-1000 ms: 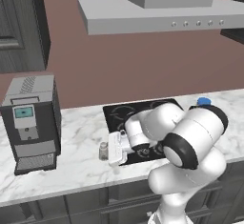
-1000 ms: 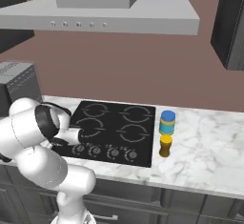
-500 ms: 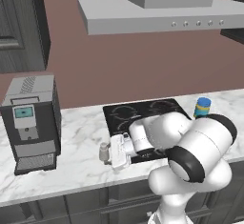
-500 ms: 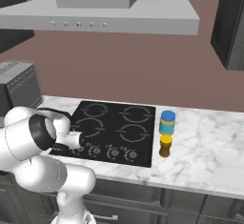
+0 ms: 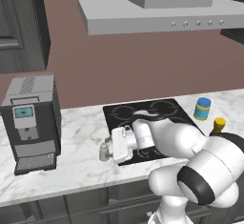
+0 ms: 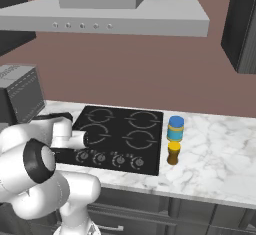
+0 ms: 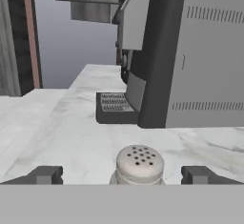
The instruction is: Collect the turmeric, mayonnaise, and shaker from the cabinet and place them next to the stove.
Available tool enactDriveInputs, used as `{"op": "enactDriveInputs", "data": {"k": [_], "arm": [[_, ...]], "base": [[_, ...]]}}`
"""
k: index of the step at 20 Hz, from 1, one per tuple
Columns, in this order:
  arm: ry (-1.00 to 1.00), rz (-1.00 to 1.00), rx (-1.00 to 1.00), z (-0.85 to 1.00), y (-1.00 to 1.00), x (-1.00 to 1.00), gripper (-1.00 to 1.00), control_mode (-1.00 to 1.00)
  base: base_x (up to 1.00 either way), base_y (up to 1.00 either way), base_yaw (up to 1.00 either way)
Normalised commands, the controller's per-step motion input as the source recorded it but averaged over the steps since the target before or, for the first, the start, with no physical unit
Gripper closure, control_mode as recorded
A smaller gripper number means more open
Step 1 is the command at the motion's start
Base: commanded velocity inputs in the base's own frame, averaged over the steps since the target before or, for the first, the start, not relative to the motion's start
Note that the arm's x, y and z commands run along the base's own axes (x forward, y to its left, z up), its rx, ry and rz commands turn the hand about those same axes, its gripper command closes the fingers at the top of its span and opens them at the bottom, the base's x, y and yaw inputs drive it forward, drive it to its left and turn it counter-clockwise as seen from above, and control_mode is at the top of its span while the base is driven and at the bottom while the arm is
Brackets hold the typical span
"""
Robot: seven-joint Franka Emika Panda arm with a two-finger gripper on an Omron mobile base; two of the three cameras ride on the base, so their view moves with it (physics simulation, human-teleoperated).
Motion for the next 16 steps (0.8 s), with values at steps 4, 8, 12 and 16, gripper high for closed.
{"op": "enactDriveInputs", "data": {"k": [4,8,12,16], "arm": [[0.02,-0.05,0.0,0.43,-0.07,-0.01,-1.0,-1.0],[0.02,-0.06,0.0,0.42,-0.17,-0.22,-1.0,-1.0],[0.0,-0.09,0.0,0.5,-0.23,-0.48,-1.0,-1.0],[0.0,-0.12,0.0,0.62,-0.26,-0.61,-1.0,-1.0]], "base": [[0.0,0.0,0.0],[0.0,0.0,0.0],[0.0,0.0,0.0],[0.0,0.0,0.0]]}}
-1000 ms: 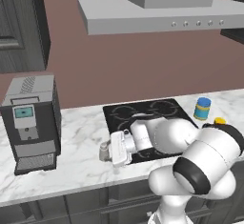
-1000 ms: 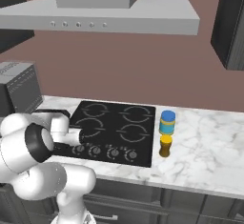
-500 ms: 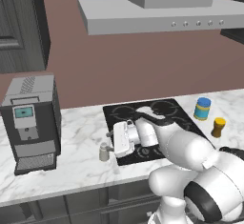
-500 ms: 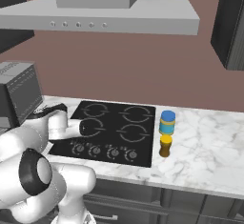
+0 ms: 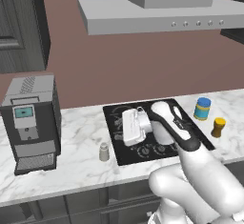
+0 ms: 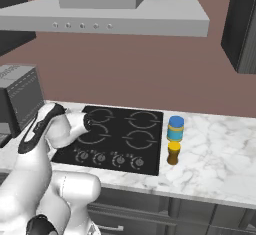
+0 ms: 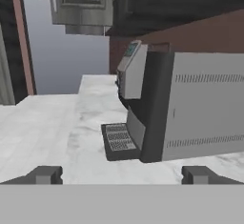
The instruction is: Collect the turmeric, mayonnaise, and shaker from the cabinet and place them next to the stove.
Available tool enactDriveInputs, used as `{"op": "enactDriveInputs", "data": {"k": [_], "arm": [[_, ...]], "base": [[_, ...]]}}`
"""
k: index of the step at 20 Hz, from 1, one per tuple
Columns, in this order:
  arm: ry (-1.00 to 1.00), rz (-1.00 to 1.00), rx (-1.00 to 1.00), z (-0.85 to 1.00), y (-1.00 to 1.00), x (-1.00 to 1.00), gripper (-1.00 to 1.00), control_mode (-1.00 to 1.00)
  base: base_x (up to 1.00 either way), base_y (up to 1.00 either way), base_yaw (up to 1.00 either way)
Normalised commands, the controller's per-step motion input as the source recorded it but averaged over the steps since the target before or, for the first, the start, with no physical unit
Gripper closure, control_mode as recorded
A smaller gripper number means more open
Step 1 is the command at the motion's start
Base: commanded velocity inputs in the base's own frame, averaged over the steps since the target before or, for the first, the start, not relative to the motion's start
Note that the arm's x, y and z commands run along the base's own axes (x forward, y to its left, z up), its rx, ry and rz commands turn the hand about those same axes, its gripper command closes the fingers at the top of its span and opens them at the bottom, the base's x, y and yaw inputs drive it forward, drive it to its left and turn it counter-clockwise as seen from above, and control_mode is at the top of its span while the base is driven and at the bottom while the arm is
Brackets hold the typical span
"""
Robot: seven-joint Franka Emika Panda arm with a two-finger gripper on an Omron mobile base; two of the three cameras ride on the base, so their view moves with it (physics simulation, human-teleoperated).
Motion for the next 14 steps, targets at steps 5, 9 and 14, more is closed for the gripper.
{"op": "enactDriveInputs", "data": {"k": [5,9,14], "arm": [[0.0,-0.13,0.0,0.48,-0.21,-0.61,-1.0,-1.0],[0.0,-0.14,0.0,0.37,-0.21,-0.76,-1.0,-1.0],[0.0,-0.15,0.0,0.34,-0.19,-0.9,-1.0,-1.0]], "base": [[0.0,0.0,0.0],[0.0,0.0,0.0],[0.0,0.0,0.0]]}}
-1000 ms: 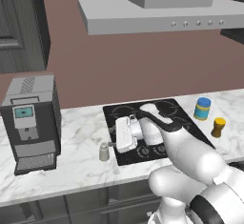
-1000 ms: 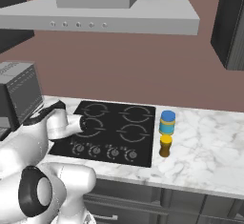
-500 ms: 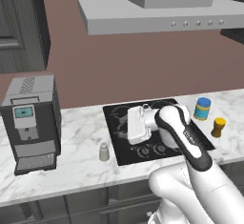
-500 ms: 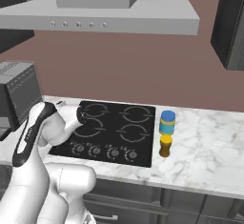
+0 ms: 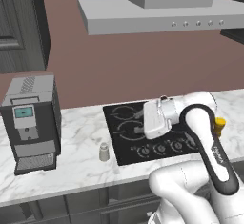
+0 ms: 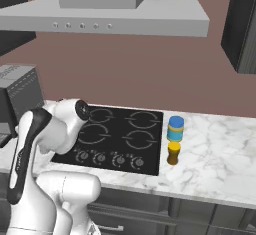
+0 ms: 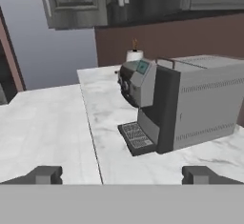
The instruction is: Collect the turmeric, mayonnaise, and shaker from the cabinet and place them next to the stove.
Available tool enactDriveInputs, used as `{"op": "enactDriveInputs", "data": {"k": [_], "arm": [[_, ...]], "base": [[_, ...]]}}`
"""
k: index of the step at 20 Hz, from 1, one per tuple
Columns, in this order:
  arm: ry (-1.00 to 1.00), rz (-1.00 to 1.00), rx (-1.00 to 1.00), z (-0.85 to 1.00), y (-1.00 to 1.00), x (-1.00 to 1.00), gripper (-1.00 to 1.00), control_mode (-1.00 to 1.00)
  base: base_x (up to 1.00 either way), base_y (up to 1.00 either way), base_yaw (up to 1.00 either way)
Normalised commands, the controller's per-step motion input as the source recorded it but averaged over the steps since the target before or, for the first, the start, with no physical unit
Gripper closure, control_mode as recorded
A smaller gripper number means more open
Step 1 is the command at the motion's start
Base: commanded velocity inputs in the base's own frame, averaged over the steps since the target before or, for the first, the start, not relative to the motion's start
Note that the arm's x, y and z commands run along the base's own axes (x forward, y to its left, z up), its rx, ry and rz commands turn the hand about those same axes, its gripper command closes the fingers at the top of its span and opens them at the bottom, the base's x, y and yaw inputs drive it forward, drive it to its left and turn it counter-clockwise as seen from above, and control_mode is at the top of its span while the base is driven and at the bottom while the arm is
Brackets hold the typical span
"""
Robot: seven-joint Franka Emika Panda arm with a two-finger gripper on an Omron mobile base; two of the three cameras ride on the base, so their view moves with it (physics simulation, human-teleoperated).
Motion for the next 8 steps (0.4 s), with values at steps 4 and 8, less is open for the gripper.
{"op": "enactDriveInputs", "data": {"k": [4,8], "arm": [[-0.01,-0.14,0.0,0.42,-0.17,-0.85,-1.0,-1.0],[-0.04,-0.13,0.0,0.21,-0.07,-0.75,-1.0,-1.0]], "base": [[0.0,0.0,0.0],[0.0,0.0,0.0]]}}
